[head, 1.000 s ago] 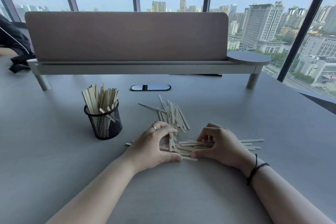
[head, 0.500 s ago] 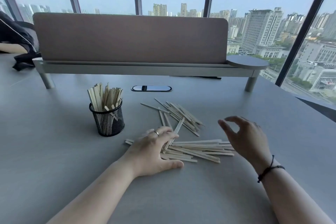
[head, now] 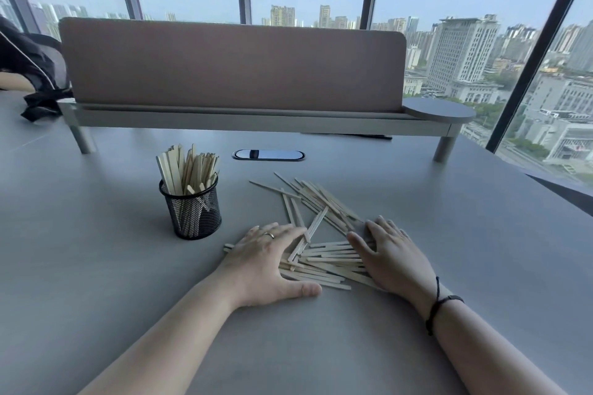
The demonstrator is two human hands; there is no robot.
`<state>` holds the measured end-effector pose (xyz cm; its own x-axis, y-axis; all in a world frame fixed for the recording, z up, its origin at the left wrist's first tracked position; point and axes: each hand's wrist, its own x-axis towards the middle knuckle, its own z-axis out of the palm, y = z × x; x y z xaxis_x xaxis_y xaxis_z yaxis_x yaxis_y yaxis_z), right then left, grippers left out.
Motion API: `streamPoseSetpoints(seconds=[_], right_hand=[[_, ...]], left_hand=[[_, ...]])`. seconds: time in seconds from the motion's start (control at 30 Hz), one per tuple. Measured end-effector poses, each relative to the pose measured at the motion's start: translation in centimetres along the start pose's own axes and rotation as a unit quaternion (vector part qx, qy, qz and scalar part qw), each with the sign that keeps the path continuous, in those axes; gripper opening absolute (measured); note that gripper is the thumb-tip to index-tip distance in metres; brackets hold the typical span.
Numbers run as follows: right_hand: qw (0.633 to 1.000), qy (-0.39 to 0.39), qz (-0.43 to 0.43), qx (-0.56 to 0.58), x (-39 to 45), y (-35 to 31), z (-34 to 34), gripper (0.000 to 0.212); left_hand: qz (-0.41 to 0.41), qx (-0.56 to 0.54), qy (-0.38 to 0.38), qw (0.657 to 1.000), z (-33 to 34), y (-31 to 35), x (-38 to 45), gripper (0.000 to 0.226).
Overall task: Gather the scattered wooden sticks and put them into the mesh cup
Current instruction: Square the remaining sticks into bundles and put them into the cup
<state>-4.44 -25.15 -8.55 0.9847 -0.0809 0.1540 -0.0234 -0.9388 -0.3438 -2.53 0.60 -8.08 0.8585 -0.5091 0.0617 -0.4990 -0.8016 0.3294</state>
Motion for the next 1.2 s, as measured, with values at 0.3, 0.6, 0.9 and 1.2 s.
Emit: streamPoseSetpoints(seconds=[0.3,0.6,0.9,1.2], right_hand=[[0.997,0.006,-0.027,0.074,-0.8,-5.7,1.2,0.054],[0.973,0.075,0.036,0.213,0.8,-6.3,1.2,0.056],[0.978,0.017,0.115,0.175,9.7,-4.9,2.1,0.080],[0.978,-0.108,-0.044,0.172,14.7,-7.7,2.5,0.071]], left_hand=[[0.021,-0.021,0.040,0.999,-0.2,0.6,0.0,0.104],[0.015,-0.042,0.095,0.994,-0.3,0.7,-0.1,0.080],[0.014,-0.068,0.107,0.992,-0.3,-0.2,0.3,0.069],[0.032,-0.070,0.098,0.992,-0.4,-0.7,1.1,0.074]])
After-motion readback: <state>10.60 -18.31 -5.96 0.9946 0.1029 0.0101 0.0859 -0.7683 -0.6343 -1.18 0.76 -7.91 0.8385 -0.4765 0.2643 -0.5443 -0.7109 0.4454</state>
